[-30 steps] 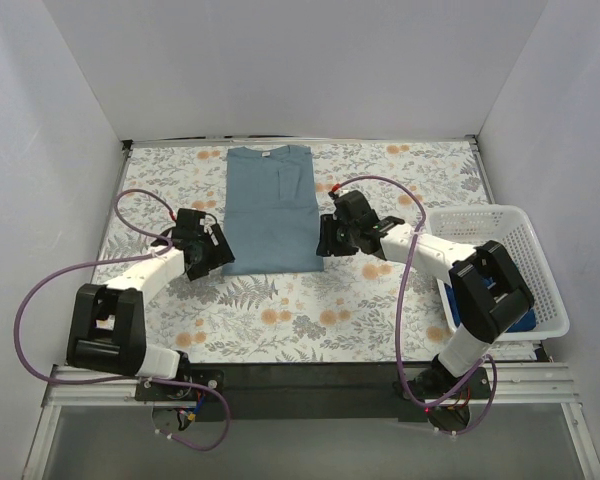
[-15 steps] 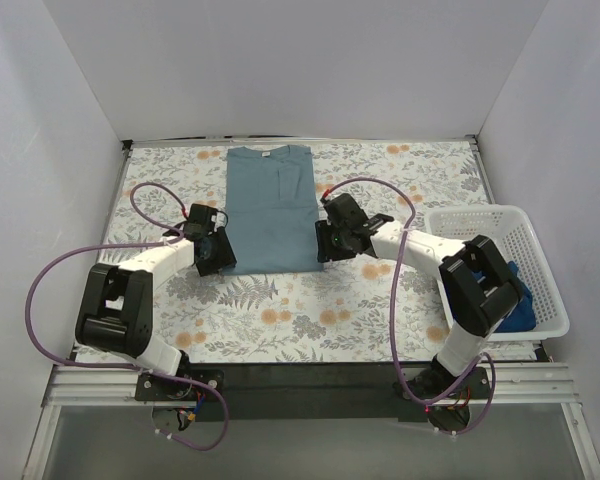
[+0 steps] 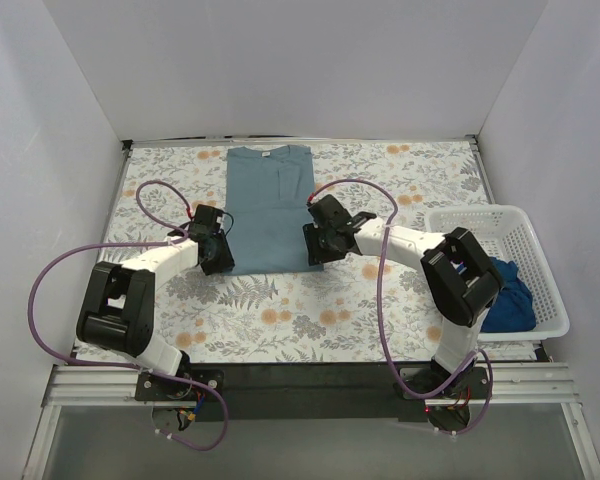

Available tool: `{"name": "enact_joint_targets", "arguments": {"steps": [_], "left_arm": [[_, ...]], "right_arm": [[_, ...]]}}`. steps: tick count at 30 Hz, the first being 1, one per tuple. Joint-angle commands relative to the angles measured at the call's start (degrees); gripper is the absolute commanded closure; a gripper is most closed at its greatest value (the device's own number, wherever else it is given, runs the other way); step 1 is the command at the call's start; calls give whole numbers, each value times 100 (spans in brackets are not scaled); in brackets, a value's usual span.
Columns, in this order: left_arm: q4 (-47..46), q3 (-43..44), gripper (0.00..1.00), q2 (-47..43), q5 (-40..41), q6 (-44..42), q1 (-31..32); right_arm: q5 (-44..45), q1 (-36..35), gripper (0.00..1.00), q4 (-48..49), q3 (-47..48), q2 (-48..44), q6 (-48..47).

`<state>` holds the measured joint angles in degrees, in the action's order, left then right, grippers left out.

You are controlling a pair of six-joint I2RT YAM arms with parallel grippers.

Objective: Fold and stack the t-shirts
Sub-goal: Fold the tshirt

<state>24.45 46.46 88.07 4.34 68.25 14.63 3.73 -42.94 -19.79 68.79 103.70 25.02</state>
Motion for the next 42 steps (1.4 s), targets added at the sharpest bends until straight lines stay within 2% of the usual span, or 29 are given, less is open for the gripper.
{"name": "enact_joint_targets", "arguments": {"steps": [1,7,8,10,15,22,30,33,34,37,38,42], "left_arm": [[306,-40,70,96,172,-84,83],[359,-5,76,157,217,-92,119],[368,-5,81,175,217,-101,127],[385,4,82,193,225,-101,136],[412,12,92,202,243,-110,145],[429,13,93,219,243,-119,154],[438,21,94,254,199,-128,163],[456,21,100,263,208,-128,163],[456,21,100,272,208,-136,171],[447,13,100,289,173,-136,180],[447,30,100,350,155,-136,172],[517,153,100,474,41,-119,180]], "right_arm": [[137,-48,49,-130,275,176,-76],[427,-74,49,-244,354,431,-14],[532,-74,49,-279,389,467,3],[611,-74,49,-411,433,598,38],[849,-144,50,-780,477,809,74],[911,-469,52,-1175,345,810,267],[779,-523,57,-1440,248,985,399],[805,-514,61,-1457,283,1038,399],[779,-523,67,-1466,292,1047,381],[700,-523,95,-1449,301,1117,303],[682,-514,99,-1449,301,1152,293],[638,-523,99,-1466,319,1144,215]]}}
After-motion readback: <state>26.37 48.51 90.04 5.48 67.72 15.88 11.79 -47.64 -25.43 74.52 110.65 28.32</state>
